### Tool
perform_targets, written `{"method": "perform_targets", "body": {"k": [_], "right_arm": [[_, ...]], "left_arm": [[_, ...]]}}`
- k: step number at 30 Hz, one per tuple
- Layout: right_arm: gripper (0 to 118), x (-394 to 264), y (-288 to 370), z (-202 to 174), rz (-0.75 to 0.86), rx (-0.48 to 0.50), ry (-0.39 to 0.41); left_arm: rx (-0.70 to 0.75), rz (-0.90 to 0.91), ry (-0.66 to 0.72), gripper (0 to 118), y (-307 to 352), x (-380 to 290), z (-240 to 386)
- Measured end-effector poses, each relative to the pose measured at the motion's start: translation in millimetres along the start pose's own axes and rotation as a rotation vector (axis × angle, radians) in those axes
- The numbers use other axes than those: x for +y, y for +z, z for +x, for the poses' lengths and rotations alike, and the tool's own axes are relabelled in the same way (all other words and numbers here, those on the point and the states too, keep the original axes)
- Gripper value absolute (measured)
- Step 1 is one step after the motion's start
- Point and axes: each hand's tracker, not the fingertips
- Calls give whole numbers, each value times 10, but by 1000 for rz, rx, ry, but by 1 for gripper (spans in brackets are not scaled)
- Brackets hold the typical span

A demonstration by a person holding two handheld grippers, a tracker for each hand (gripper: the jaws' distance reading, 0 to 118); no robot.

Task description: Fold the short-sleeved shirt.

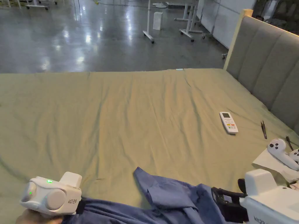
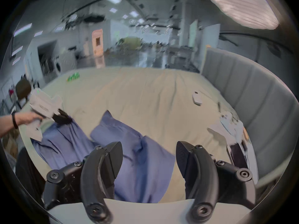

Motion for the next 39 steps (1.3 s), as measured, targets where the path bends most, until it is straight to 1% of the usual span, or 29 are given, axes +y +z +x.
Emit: {"method": "perform_targets", "body": {"k": [2,5,7,8,9,10,11,12,13,14,15,16,17,18,20,22,24,25,27,29,30,32,33,35,36,37,38,39], "right_arm": [[72,160,-498,157,-115,70,92],[73,280,-1176,202,-339,102,266],[73,247,-1520,187,-439,112,378],[71,220,-1645,174,-478,100,416],[65,185,-1738,158,-500,109,447],[50,162,-1797,178,-508,139,438],[26,150,-1857,209,-539,175,407],[15,157,-1896,253,-572,251,319],[13,159,-1834,266,-572,286,246],[9,165,-1798,262,-550,240,299],[7,157,-1766,268,-538,239,317],[7,157,-1740,294,-532,246,305],[7,175,-1627,287,-512,238,270],[6,183,-1539,320,-476,222,235],[6,196,-1323,401,-404,217,172],[6,210,-1071,541,-306,245,48],[6,249,-691,693,-195,256,-78],[6,277,-524,791,-133,236,-144],[5,371,-109,922,-31,203,-238],[4,480,311,1061,61,193,-313],[4,634,475,1098,100,183,-285],[4,858,856,1189,187,130,-302],[4,991,1104,1127,239,139,-274],[4,1249,1452,1118,325,88,-272],[4,1402,1602,1103,350,91,-250],[4,1478,1809,1186,385,-37,-330],[4,1613,1937,1159,409,-49,-318],[4,1769,2077,1116,438,-72,-303]], "left_arm": [[-11,-9,4,7,31,22,7],[-20,-18,11,7,33,45,-6],[-20,-19,15,7,38,53,-5],[-21,-19,16,7,49,58,-2],[-23,-17,18,7,57,60,-2],[-25,-14,22,7,64,60,-6],[-27,-13,25,7,72,60,-8],[-29,-10,27,7,14,72,-87],[-28,-6,31,7,-1,71,-108],[-26,-1,32,7,2,62,-109],[-23,10,30,7,8,45,-109],[-23,23,24,6,39,31,-82],[-29,43,15,6,72,2,-100],[-45,66,32,6,125,-18,-154],[-92,116,110,5,335,-53,-277],[-130,212,175,5,661,-104,-424],[-130,312,162,5,1226,-135,-548],[-116,357,146,5,1471,-153,-602],[-69,448,136,5,2004,-213,-744],[-39,527,179,5,2474,-281,-975],[-37,583,198,5,2754,-327,-1070],[-23,664,216,5,3258,-360,-1185],[-12,706,224,5,3500,-372,-1223],[6,771,205,5,3920,-364,-1274],[38,819,203,5,4142,-317,-1255],[53,868,202,5,4346,-276,-1246],[54,876,198,5,4516,-229,-1256],[85,926,204,5,4704,-193,-1248]]}}
